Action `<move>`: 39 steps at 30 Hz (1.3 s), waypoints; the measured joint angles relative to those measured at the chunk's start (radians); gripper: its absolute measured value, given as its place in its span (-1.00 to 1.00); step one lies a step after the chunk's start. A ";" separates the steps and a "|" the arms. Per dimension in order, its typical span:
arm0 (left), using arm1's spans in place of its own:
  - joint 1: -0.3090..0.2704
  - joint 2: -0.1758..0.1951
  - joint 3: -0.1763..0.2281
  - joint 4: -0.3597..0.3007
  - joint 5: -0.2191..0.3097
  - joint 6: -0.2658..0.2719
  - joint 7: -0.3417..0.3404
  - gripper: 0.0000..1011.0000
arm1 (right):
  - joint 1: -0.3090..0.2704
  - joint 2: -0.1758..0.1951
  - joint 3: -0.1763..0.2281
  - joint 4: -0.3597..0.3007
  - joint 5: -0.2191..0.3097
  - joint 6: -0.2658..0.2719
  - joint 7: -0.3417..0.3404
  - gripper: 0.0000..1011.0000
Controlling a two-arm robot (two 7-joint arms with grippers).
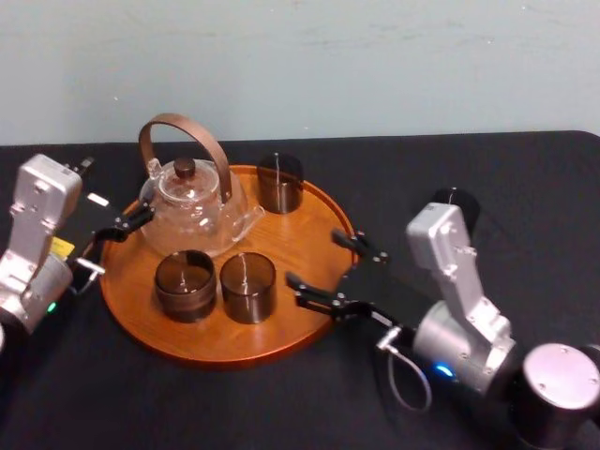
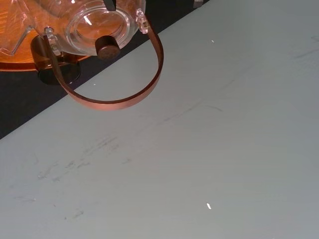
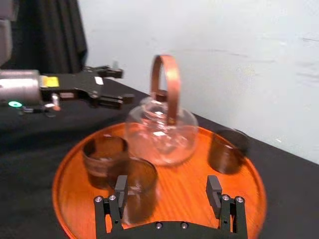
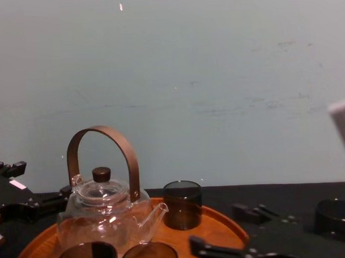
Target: Pick up the glass from the table and place it on the tray.
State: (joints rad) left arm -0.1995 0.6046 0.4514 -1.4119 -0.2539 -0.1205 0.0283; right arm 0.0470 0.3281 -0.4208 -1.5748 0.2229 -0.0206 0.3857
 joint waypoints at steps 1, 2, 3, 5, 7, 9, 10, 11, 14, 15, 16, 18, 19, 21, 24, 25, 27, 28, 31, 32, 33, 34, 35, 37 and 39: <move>0.000 0.000 0.000 0.000 0.000 0.000 0.000 0.98 | -0.008 0.006 0.007 -0.003 0.003 -0.002 -0.003 0.98; 0.000 0.000 0.000 0.000 0.000 0.000 0.000 0.98 | -0.015 0.012 0.015 -0.006 0.005 -0.003 -0.007 0.98; 0.000 0.000 0.000 0.000 0.000 0.000 0.000 0.98 | -0.030 0.022 0.029 -0.010 0.009 -0.006 -0.013 0.98; 0.000 0.000 0.000 0.000 0.000 0.000 0.000 0.98 | -0.044 0.033 0.043 -0.012 0.012 -0.007 -0.019 0.98; 0.000 0.000 0.000 0.000 0.000 0.000 0.000 0.98 | -0.062 0.047 0.064 -0.013 0.014 -0.010 -0.027 0.98; 0.000 0.000 0.000 0.000 0.000 0.000 0.000 0.98 | -0.075 0.058 0.080 -0.013 0.014 -0.012 -0.033 0.98; 0.000 0.000 0.000 0.000 0.000 0.000 0.000 0.98 | -0.080 0.062 0.086 -0.013 0.014 -0.013 -0.035 0.98; 0.000 0.000 0.000 0.000 0.000 0.000 0.000 0.98 | -0.084 0.065 0.092 -0.013 0.014 -0.014 -0.037 0.98; 0.000 0.000 0.000 0.000 0.000 0.000 0.000 0.98 | -0.098 0.075 0.120 -0.014 0.018 -0.019 -0.045 0.98; 0.000 0.000 0.000 0.000 0.000 0.000 0.000 0.98 | -0.101 0.077 0.127 -0.014 0.020 -0.022 -0.046 0.98; 0.000 0.000 0.000 0.000 0.000 0.000 0.000 0.98 | -0.106 0.079 0.141 -0.013 0.024 -0.026 -0.049 0.98; 0.000 0.000 0.000 0.000 0.000 0.000 0.000 0.98 | -0.110 0.081 0.155 -0.011 0.028 -0.028 -0.052 0.98; 0.000 0.000 0.000 0.000 0.000 0.000 0.000 0.98 | -0.113 0.081 0.168 -0.009 0.032 -0.029 -0.056 0.98; 0.000 0.000 0.000 0.000 0.000 0.000 0.000 0.98 | -0.116 0.081 0.181 -0.005 0.037 -0.030 -0.060 0.98; 0.000 0.000 0.000 0.000 0.000 0.000 0.000 0.98 | -0.118 0.079 0.213 0.011 0.047 -0.031 -0.069 0.98; 0.000 0.000 0.000 0.000 0.000 0.000 0.000 0.98 | -0.118 0.079 0.213 0.011 0.047 -0.031 -0.069 0.98; 0.000 0.000 0.000 0.000 0.000 0.000 0.000 0.98 | -0.115 0.076 0.229 0.024 0.052 -0.031 -0.073 0.98; 0.000 0.000 0.000 0.000 0.000 0.000 0.000 0.98 | -0.113 0.075 0.234 0.028 0.054 -0.030 -0.074 0.98; 0.000 0.000 0.000 0.000 0.000 0.000 0.000 0.98 | -0.103 0.070 0.254 0.047 0.069 -0.022 -0.074 0.98; 0.000 0.000 0.000 0.000 0.000 0.000 0.000 0.98 | -0.098 0.069 0.263 0.056 0.077 -0.016 -0.073 0.98; 0.000 0.000 0.000 0.000 0.000 0.000 0.000 0.98 | -0.096 0.068 0.267 0.061 0.081 -0.013 -0.072 0.98; 0.000 0.000 0.000 0.000 0.000 0.000 0.000 0.98 | -0.093 0.068 0.271 0.065 0.085 -0.009 -0.070 0.98; 0.000 0.000 0.000 0.000 0.000 0.000 0.000 0.98 | -0.086 0.068 0.277 0.074 0.093 -0.002 -0.068 0.98; 0.000 0.000 0.000 0.000 0.000 0.000 0.000 0.98 | -0.080 0.067 0.282 0.082 0.097 0.004 -0.068 0.98; 0.000 0.000 0.000 0.000 0.000 0.000 0.000 0.98 | -0.067 0.067 0.288 0.097 0.100 0.015 -0.070 0.98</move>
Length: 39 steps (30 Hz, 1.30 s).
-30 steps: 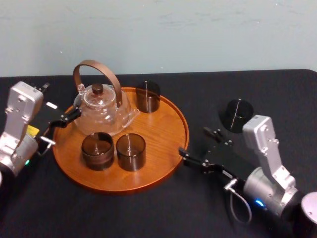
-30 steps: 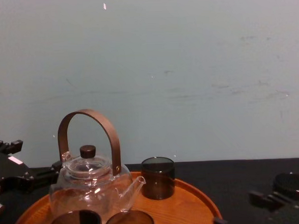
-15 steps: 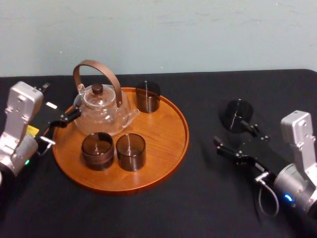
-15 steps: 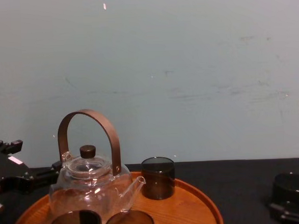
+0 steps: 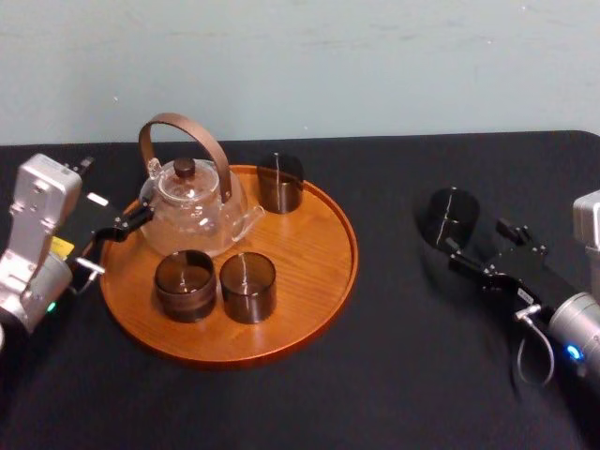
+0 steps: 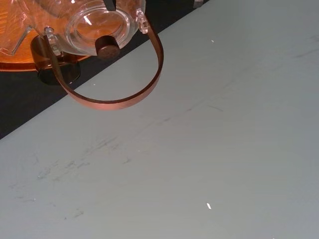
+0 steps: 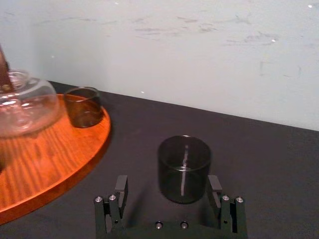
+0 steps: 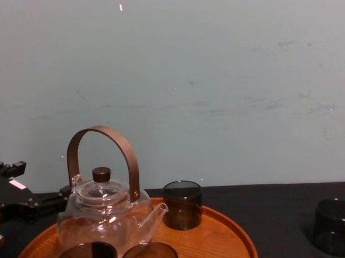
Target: Pick up the glass from the table and place it on the tray.
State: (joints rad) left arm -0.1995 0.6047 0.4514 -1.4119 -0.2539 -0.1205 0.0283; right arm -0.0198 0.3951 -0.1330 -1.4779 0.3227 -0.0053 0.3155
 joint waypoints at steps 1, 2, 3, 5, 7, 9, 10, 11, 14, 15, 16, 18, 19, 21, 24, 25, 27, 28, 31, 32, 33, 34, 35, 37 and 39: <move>0.000 0.000 0.000 0.000 0.000 0.000 0.000 0.98 | 0.004 0.000 0.001 0.004 0.000 0.002 -0.001 0.98; 0.000 0.000 0.000 0.000 0.000 0.000 0.000 0.98 | 0.008 0.000 0.002 0.008 0.000 0.006 -0.002 0.98; 0.000 0.000 0.000 0.000 0.000 0.000 0.000 0.98 | 0.017 -0.001 0.004 0.017 0.000 0.011 -0.004 0.98; 0.000 0.000 0.000 0.000 0.000 0.000 0.000 0.98 | 0.033 -0.002 0.005 0.032 -0.002 0.019 -0.007 0.98; 0.000 0.000 0.000 0.000 0.000 0.000 0.000 0.98 | 0.045 -0.003 0.005 0.043 -0.004 0.024 -0.009 0.98; 0.000 0.000 0.000 0.000 0.000 0.000 0.000 0.98 | 0.056 -0.005 0.005 0.053 -0.007 0.029 -0.010 0.98; 0.000 0.000 0.000 0.000 0.000 0.000 0.000 0.98 | 0.065 -0.007 0.004 0.061 -0.009 0.032 -0.011 0.98; 0.000 0.000 0.000 0.000 0.000 0.000 0.000 0.98 | 0.074 -0.009 0.004 0.071 -0.009 0.036 -0.011 0.98; 0.000 0.000 0.000 0.000 0.000 0.000 0.000 0.98 | 0.086 -0.012 0.004 0.085 -0.009 0.038 -0.011 0.98; 0.000 0.000 0.000 0.000 0.000 0.000 0.000 0.98 | 0.094 -0.014 0.004 0.093 -0.009 0.040 -0.010 0.98; 0.000 0.000 0.000 0.000 0.000 0.000 0.000 0.98 | 0.098 -0.015 0.004 0.096 -0.010 0.041 -0.010 0.98; 0.000 0.000 0.000 0.000 0.000 0.000 0.000 0.98 | 0.109 -0.019 0.001 0.109 -0.010 0.043 -0.008 0.98; 0.000 0.000 0.000 0.000 0.000 0.000 0.000 0.98 | 0.113 -0.020 0.000 0.114 -0.011 0.043 -0.007 0.98; 0.000 0.000 0.000 0.000 0.000 0.000 0.000 0.98 | 0.126 -0.024 -0.004 0.128 -0.011 0.044 -0.003 0.98; 0.000 0.000 0.000 0.000 0.000 0.000 0.000 0.98 | 0.140 -0.028 -0.009 0.144 -0.013 0.045 0.000 0.98; 0.000 0.000 0.000 0.000 0.000 0.000 0.000 0.98 | 0.149 -0.030 -0.013 0.155 -0.015 0.046 0.001 0.98; 0.000 0.000 0.000 0.000 0.000 0.000 0.000 0.98 | 0.162 -0.033 -0.017 0.169 -0.017 0.047 0.005 0.98; 0.000 0.000 0.000 0.000 0.000 0.000 0.000 0.98 | 0.166 -0.035 -0.019 0.174 -0.017 0.048 0.006 0.98; 0.000 0.000 0.000 0.000 0.000 0.000 0.000 0.98 | 0.177 -0.038 -0.023 0.187 -0.017 0.049 0.009 0.98; 0.000 0.000 0.000 0.000 0.000 0.000 0.000 0.98 | 0.184 -0.039 -0.026 0.196 -0.018 0.050 0.012 0.98; 0.000 0.000 0.000 0.000 0.000 0.000 0.000 0.98 | 0.190 -0.041 -0.030 0.203 -0.018 0.051 0.014 0.98; 0.000 0.000 0.000 0.000 0.000 0.000 0.000 0.98 | 0.193 -0.041 -0.032 0.207 -0.018 0.051 0.015 0.98; 0.000 0.000 0.000 0.000 0.000 0.000 0.000 0.98 | 0.195 -0.042 -0.033 0.209 -0.019 0.051 0.016 0.98; 0.000 0.000 0.000 0.000 0.000 0.000 0.000 0.98 | 0.203 -0.043 -0.037 0.218 -0.020 0.051 0.019 0.98; 0.000 0.000 0.000 0.000 0.000 0.000 0.000 0.98 | 0.208 -0.044 -0.041 0.224 -0.021 0.051 0.020 0.98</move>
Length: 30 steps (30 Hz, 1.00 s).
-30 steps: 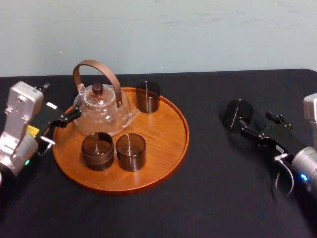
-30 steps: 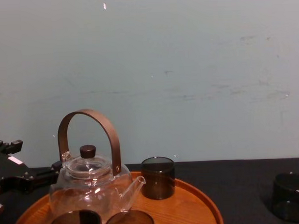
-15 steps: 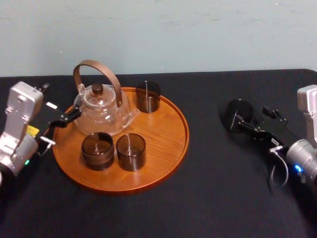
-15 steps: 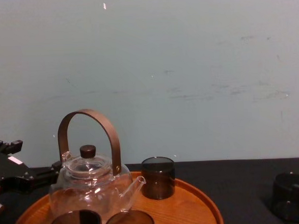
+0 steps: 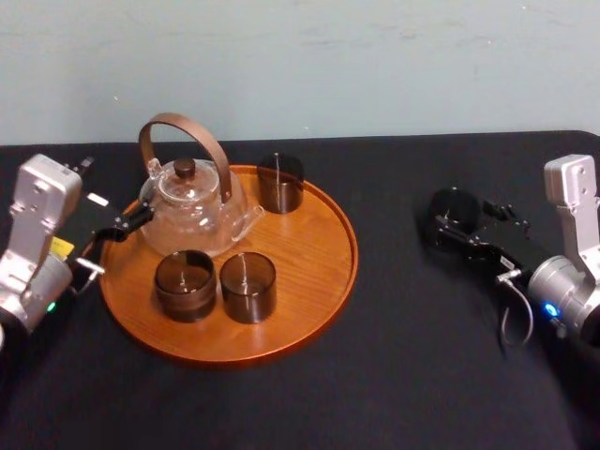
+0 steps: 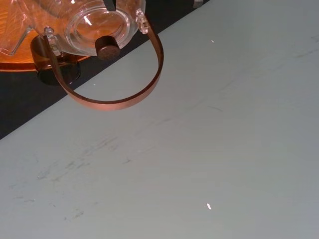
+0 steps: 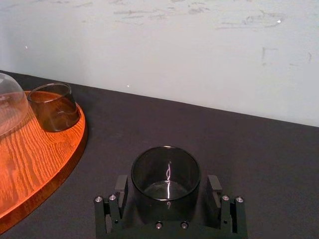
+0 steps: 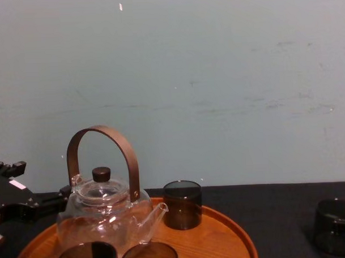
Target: Pick up the glass from the table and place it on the tray.
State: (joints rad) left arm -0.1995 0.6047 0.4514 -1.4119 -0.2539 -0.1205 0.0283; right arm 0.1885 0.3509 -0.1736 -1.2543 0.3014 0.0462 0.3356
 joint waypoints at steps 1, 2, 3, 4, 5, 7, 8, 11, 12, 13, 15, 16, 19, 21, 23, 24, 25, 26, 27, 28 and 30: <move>0.000 0.000 0.000 0.000 0.000 0.000 0.000 0.98 | 0.005 -0.001 -0.002 0.005 -0.001 0.001 0.000 0.98; 0.000 0.000 0.000 0.000 0.000 0.000 0.000 0.98 | 0.008 -0.001 -0.003 0.009 -0.002 0.001 0.000 0.98; 0.000 0.000 0.000 0.000 0.000 0.000 0.000 0.98 | 0.010 -0.001 -0.004 0.011 -0.003 0.001 0.000 0.98; 0.000 0.000 0.000 0.000 0.000 0.000 0.000 0.98 | 0.016 -0.002 -0.005 0.018 -0.004 0.002 0.001 0.98; 0.000 0.000 0.000 0.000 0.000 0.000 0.000 0.98 | 0.019 -0.002 -0.007 0.020 -0.005 0.002 0.001 0.98; 0.000 0.000 0.000 0.000 0.000 0.000 0.000 0.98 | 0.025 -0.004 -0.009 0.027 -0.006 0.003 0.002 0.98; 0.000 0.000 0.000 0.000 0.000 0.000 0.000 0.98 | 0.031 -0.005 -0.011 0.034 -0.008 0.003 0.002 0.98; 0.000 0.000 0.000 0.000 0.000 0.000 0.000 0.98 | 0.044 -0.008 -0.016 0.049 -0.011 0.004 0.005 0.98; 0.000 0.000 0.000 0.000 0.000 0.000 0.000 0.98 | 0.047 -0.009 -0.017 0.053 -0.012 0.004 0.005 0.98; 0.000 0.000 0.000 0.000 0.000 0.000 0.000 0.98 | 0.050 -0.009 -0.018 0.056 -0.012 0.004 0.005 0.98; 0.000 0.000 0.000 0.000 0.000 0.000 0.000 0.98 | 0.060 -0.012 -0.022 0.067 -0.015 0.005 0.006 0.98; 0.000 0.000 0.000 0.000 0.000 0.000 0.000 0.98 | 0.063 -0.013 -0.023 0.071 -0.015 0.005 0.007 0.98; 0.000 0.000 0.000 0.000 0.000 0.000 0.000 0.98 | 0.073 -0.016 -0.027 0.084 -0.017 0.005 0.011 0.98; 0.000 0.000 0.000 0.000 0.000 0.000 0.000 0.98 | 0.080 -0.017 -0.031 0.093 -0.019 0.006 0.015 0.98; 0.000 0.000 0.000 0.000 0.000 0.000 0.000 0.98 | 0.085 -0.019 -0.034 0.099 -0.019 0.007 0.017 0.98; 0.000 0.000 0.000 0.000 0.000 0.000 0.000 0.98 | 0.089 -0.019 -0.036 0.104 -0.020 0.009 0.018 0.98; 0.000 0.000 0.000 0.000 0.000 0.000 0.000 0.98 | 0.090 -0.019 -0.037 0.106 -0.020 0.010 0.019 0.98; 0.000 0.000 0.000 0.000 0.000 0.000 0.000 0.98 | 0.091 -0.019 -0.038 0.107 -0.020 0.011 0.020 0.98; 0.000 0.000 0.000 0.000 0.000 0.000 0.000 0.98 | 0.091 -0.020 -0.038 0.107 -0.020 0.011 0.020 0.98; 0.000 0.000 0.000 0.000 0.000 0.000 0.000 0.98 | 0.091 -0.020 -0.038 0.107 -0.020 0.011 0.020 0.98; 0.000 0.000 0.000 0.000 0.000 0.000 0.000 0.98 | 0.091 -0.019 -0.037 0.107 -0.020 0.011 0.020 0.98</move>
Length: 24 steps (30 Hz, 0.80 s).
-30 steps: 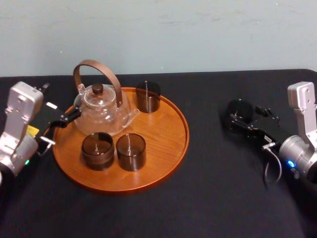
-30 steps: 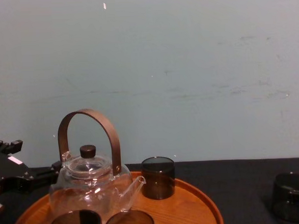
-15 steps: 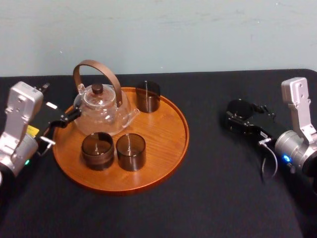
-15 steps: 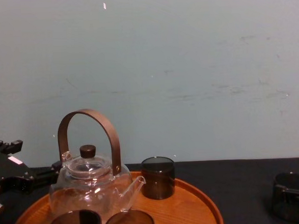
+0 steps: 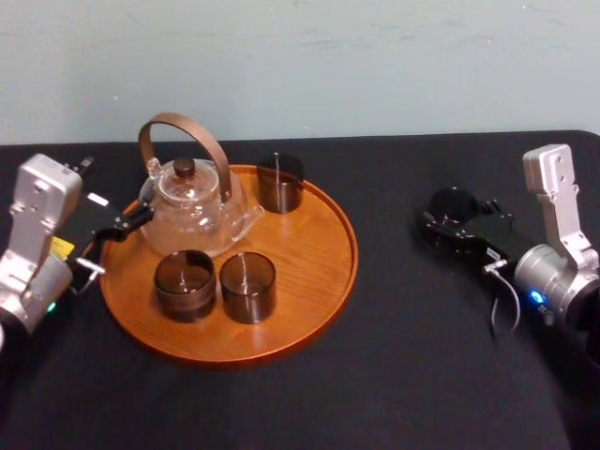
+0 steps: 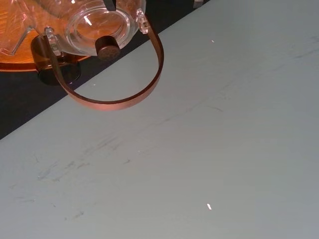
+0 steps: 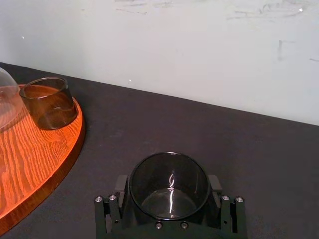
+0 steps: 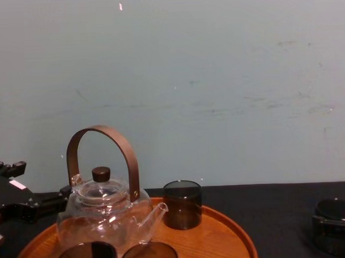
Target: Pick up the glass from the table and place it on the tray.
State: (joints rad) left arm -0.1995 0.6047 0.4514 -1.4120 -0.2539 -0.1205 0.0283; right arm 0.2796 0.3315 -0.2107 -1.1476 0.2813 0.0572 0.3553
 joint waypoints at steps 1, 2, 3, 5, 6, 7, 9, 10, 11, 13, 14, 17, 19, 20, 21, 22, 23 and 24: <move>0.000 0.000 0.000 0.000 0.000 0.000 0.000 0.98 | 0.000 0.000 0.000 0.000 0.000 0.000 0.000 0.98; 0.000 0.000 0.000 0.000 0.000 0.000 0.000 0.98 | 0.000 0.000 0.000 -0.001 0.000 0.000 0.000 0.98; 0.000 0.000 0.000 0.000 0.000 0.000 0.000 0.98 | -0.001 0.000 0.001 -0.001 0.000 -0.001 -0.001 0.98; 0.000 0.000 0.000 0.000 0.000 0.000 0.000 0.98 | -0.001 0.000 0.001 -0.001 0.000 -0.001 -0.001 0.97; 0.000 0.000 0.000 0.000 0.000 0.000 0.000 0.98 | -0.001 0.000 0.001 -0.002 0.000 -0.001 -0.001 0.90; 0.000 0.000 0.000 0.000 0.000 0.000 0.000 0.98 | -0.002 0.000 0.001 -0.002 0.000 -0.001 -0.001 0.88; 0.000 0.000 0.000 0.000 0.000 0.000 0.000 0.98 | -0.002 0.001 0.002 -0.003 0.000 -0.001 -0.001 0.83; 0.000 0.000 0.000 0.000 0.000 0.000 0.000 0.98 | -0.002 0.001 0.002 -0.003 0.000 -0.001 -0.001 0.79; 0.000 0.000 0.000 0.000 0.000 0.000 0.000 0.98 | -0.003 0.001 0.002 -0.003 0.000 -0.002 -0.001 0.79; 0.000 0.000 0.000 0.000 0.000 0.000 0.000 0.98 | -0.003 0.001 0.002 -0.003 0.000 -0.002 -0.002 0.79; 0.000 0.000 0.000 0.000 0.000 0.000 0.000 0.98 | -0.003 0.001 0.002 -0.004 0.000 -0.002 -0.002 0.79; 0.000 0.000 0.000 0.000 0.000 0.000 0.000 0.98 | -0.003 0.001 0.002 -0.004 0.000 -0.002 -0.002 0.79; 0.000 0.000 0.000 0.000 0.000 0.000 0.000 0.98 | -0.004 0.001 0.002 -0.004 0.000 -0.002 -0.002 0.79; 0.000 0.000 0.000 0.000 0.000 0.000 0.000 0.98 | -0.005 0.002 0.004 -0.006 0.005 -0.003 0.003 0.79; 0.000 0.000 0.000 0.000 0.000 0.000 0.000 0.98 | -0.006 0.002 0.006 -0.008 0.008 -0.004 0.006 0.79; 0.000 0.000 0.000 0.000 0.000 0.000 0.000 0.98 | -0.008 0.003 0.007 -0.011 0.012 -0.005 0.010 0.79; 0.000 0.000 0.000 0.000 0.000 0.000 0.000 0.98 | -0.011 0.004 0.008 -0.019 0.019 -0.006 0.016 0.79; 0.000 0.000 0.000 0.000 0.000 0.000 0.000 0.98 | -0.013 0.005 0.008 -0.023 0.022 -0.006 0.018 0.79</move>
State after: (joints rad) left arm -0.1995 0.6047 0.4514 -1.4120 -0.2539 -0.1205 0.0283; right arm 0.2664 0.3365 -0.2031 -1.1709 0.3032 0.0515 0.3732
